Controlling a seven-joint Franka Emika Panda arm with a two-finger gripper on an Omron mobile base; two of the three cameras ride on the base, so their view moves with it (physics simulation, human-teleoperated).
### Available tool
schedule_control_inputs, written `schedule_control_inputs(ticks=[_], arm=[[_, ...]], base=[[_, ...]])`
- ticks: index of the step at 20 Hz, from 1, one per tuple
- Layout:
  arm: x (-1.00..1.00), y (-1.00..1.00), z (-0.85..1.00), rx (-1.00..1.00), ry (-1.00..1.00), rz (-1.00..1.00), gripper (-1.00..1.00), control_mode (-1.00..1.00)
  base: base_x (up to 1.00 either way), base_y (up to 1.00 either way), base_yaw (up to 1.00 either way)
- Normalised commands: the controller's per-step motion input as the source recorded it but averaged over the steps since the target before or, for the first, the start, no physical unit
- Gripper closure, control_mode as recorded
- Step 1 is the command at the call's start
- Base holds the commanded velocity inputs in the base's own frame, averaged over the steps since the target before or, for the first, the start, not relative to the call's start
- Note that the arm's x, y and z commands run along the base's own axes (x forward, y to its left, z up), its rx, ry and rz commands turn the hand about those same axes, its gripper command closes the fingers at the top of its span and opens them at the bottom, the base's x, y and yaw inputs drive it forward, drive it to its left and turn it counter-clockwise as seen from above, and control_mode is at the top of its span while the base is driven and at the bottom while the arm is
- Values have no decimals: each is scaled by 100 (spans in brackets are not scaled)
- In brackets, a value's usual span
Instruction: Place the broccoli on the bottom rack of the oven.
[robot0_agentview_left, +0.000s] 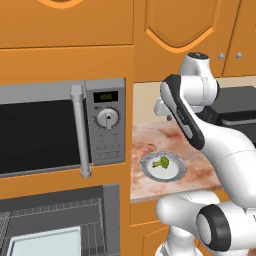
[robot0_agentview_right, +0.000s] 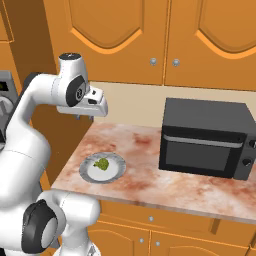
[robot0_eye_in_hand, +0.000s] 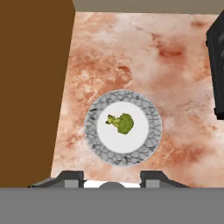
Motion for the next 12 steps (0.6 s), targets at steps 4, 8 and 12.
schedule_control_inputs(ticks=[4,8,12], arm=[[-2,0,-20,0,-1,-6,-100,-100],[0,-9,-93,0,18,-33,-100,-100],[1,-5,-93,0,12,-33,-100,-100]], base=[[0,0,0],[0,0,0],[0,0,0]])
